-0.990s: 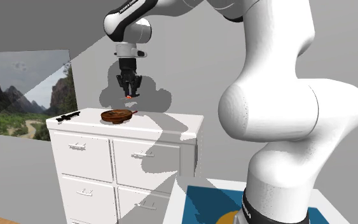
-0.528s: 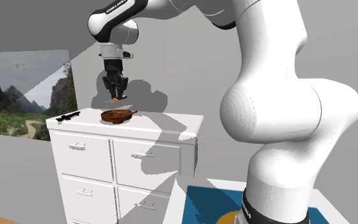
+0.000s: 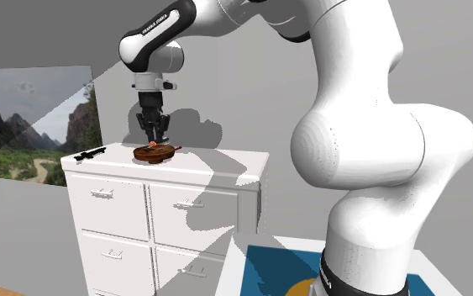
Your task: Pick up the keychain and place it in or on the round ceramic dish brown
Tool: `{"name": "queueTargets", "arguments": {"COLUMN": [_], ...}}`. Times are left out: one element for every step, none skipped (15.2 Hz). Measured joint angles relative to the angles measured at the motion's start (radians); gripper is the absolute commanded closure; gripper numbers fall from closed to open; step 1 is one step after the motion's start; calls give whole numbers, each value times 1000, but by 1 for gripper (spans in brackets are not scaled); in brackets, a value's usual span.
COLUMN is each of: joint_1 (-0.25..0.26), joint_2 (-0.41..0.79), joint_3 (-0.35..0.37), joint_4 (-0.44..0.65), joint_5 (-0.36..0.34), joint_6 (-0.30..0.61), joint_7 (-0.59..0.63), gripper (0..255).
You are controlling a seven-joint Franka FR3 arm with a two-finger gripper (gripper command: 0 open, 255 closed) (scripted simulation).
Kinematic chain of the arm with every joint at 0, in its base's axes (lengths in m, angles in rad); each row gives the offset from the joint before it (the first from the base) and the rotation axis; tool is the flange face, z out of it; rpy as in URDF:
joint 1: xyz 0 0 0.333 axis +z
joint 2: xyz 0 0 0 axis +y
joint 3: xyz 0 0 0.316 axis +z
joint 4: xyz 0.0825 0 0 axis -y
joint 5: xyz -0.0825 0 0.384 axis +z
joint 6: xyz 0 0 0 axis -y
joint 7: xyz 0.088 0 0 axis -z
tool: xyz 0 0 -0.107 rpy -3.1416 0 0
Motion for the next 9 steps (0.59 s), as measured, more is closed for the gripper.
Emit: {"name": "queueTargets", "arguments": {"joint_1": [1,3,3,4,4,3,4,2,3], "joint_2": [5,12,15,16,16,16,17,15,16], "joint_3": [-2,-4,-6,-7,-7,-7,-7,-7,-7], "joint_4": [-7,-9,-21,-22,-25,-27,-26,-29,-28], "joint_5": [-4,-8,-12,-15,-16,-16,-16,-16,-17], "joint_6": [11,19,34,39,45,46,46,48,49], "joint_7": [3,6,9,12,13,12,12,12,13], "gripper": [255,255,255,255,255,255,255,255,255]}}
